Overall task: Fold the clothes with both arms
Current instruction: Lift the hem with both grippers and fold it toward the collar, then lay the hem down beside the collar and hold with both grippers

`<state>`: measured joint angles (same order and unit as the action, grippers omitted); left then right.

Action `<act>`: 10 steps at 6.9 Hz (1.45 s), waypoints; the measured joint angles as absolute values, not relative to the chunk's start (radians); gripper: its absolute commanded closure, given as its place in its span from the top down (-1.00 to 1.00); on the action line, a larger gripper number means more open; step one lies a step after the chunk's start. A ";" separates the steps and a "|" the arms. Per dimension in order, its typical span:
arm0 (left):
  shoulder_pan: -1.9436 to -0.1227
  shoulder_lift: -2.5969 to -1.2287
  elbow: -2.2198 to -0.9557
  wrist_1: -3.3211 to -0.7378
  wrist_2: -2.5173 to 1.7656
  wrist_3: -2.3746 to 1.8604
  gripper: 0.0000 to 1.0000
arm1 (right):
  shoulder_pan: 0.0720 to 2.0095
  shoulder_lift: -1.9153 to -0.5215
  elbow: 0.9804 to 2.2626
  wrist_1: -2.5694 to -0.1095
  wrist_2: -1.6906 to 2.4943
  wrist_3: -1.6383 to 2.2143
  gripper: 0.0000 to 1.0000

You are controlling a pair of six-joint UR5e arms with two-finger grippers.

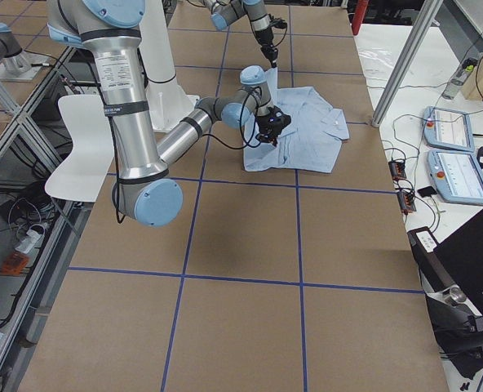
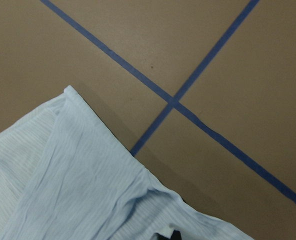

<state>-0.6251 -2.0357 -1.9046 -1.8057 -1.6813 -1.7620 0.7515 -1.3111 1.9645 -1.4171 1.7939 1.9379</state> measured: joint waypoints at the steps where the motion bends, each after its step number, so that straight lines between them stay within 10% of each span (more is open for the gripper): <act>1: -0.658 -2.058 -1.845 -1.840 -1.683 -1.754 -1.00 | 0.788 -1.269 1.910 -1.418 1.809 1.900 -1.00; 10: -0.743 -2.170 -1.384 -2.190 -1.676 -1.681 -1.00 | 0.876 -0.962 1.448 -1.400 1.820 1.727 -1.00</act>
